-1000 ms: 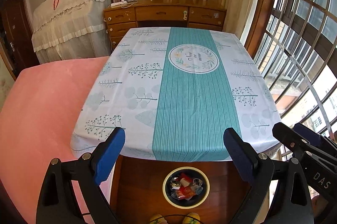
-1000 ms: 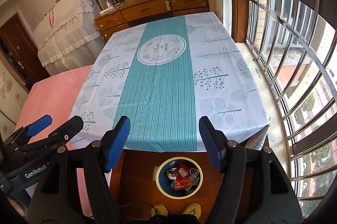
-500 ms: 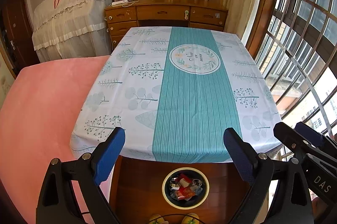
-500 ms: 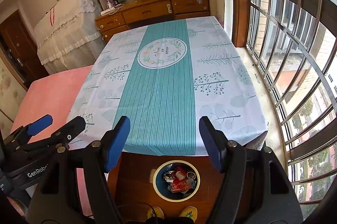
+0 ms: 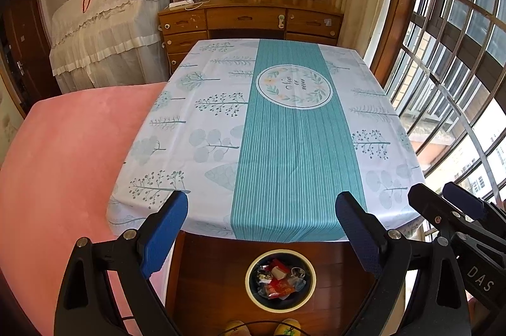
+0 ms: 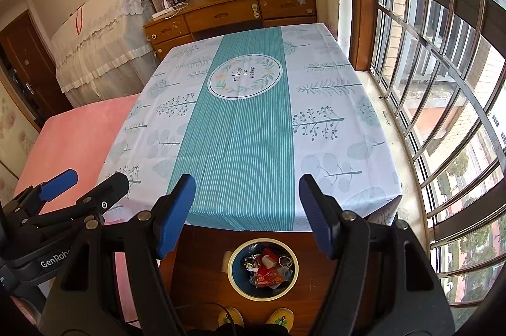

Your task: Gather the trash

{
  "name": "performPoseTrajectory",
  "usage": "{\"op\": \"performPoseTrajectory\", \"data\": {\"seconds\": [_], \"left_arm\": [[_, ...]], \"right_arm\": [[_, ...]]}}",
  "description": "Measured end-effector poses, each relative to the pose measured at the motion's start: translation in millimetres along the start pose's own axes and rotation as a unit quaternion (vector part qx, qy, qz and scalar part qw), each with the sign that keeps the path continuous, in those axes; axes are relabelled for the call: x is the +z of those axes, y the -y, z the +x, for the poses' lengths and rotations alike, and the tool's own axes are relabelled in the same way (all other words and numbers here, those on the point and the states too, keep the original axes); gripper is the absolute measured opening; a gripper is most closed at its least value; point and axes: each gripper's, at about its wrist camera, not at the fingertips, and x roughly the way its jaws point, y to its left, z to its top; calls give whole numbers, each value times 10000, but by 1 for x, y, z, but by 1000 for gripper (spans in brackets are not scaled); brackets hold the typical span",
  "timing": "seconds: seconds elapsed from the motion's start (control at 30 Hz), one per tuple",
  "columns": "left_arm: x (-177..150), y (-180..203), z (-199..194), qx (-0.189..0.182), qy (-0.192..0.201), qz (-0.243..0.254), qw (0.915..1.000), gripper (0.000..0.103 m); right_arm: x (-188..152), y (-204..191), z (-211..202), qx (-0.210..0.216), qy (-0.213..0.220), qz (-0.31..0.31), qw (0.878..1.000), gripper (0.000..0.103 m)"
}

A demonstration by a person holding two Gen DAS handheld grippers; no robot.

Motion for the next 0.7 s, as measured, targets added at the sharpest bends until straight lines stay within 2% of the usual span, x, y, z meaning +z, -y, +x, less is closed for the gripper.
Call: {"op": "performPoseTrajectory", "data": {"seconds": [0.3, 0.7], "left_arm": [[-11, -3, -4, 83, 28, 23, 10000, 96], [-11, -2, -5, 87, 29, 13, 10000, 95]], "right_arm": [[-3, 0, 2, 15, -5, -36, 10000, 65], [-3, 0, 2, 19, -6, -45, 10000, 65]]}}
